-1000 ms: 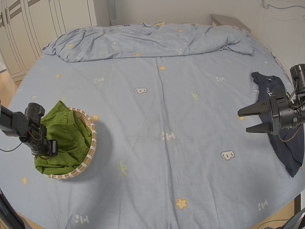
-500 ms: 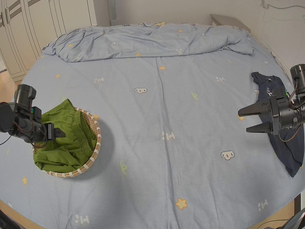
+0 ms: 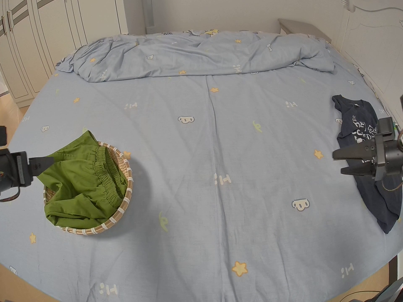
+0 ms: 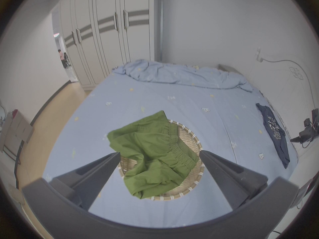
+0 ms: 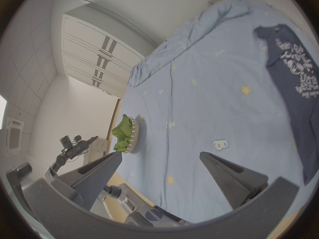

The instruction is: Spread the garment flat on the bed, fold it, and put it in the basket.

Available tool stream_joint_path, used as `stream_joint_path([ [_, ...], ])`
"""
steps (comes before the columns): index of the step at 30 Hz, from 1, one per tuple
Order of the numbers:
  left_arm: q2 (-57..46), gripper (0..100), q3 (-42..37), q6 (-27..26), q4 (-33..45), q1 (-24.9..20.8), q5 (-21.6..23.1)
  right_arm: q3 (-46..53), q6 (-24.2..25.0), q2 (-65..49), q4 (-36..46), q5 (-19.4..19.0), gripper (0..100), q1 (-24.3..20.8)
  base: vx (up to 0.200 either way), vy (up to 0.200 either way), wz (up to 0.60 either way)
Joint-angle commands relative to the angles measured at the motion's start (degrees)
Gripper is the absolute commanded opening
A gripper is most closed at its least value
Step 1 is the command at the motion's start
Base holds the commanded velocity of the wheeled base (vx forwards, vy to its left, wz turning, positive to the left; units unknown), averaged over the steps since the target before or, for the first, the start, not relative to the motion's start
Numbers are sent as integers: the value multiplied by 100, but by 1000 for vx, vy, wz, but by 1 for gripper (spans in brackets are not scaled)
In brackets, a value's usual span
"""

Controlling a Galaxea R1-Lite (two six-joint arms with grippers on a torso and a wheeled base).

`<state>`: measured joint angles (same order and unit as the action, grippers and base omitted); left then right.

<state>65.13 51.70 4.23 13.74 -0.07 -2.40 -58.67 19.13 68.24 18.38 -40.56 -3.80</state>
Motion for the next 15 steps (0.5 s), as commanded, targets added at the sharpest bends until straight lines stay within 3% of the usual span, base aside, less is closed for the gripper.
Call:
stream_joint_path([
  [1,-2594,100,-890,-63,358,-195,-481,1086,-621,-2219,-204,-119,100,1048,0,0,0],
  [7,-4378,100,-1769,-63,1017,-186,-437,1780,-621,-4284,157,-119,100,1101,0,0,0],
  [14,-5257,100,-2639,-36,1061,-230,-393,2079,-612,-5488,834,-110,100,1268,0,0,0],
  [15,-5476,100,-2823,-36,1061,-283,-226,2150,-621,-5743,957,-110,100,1189,0,0,0],
])
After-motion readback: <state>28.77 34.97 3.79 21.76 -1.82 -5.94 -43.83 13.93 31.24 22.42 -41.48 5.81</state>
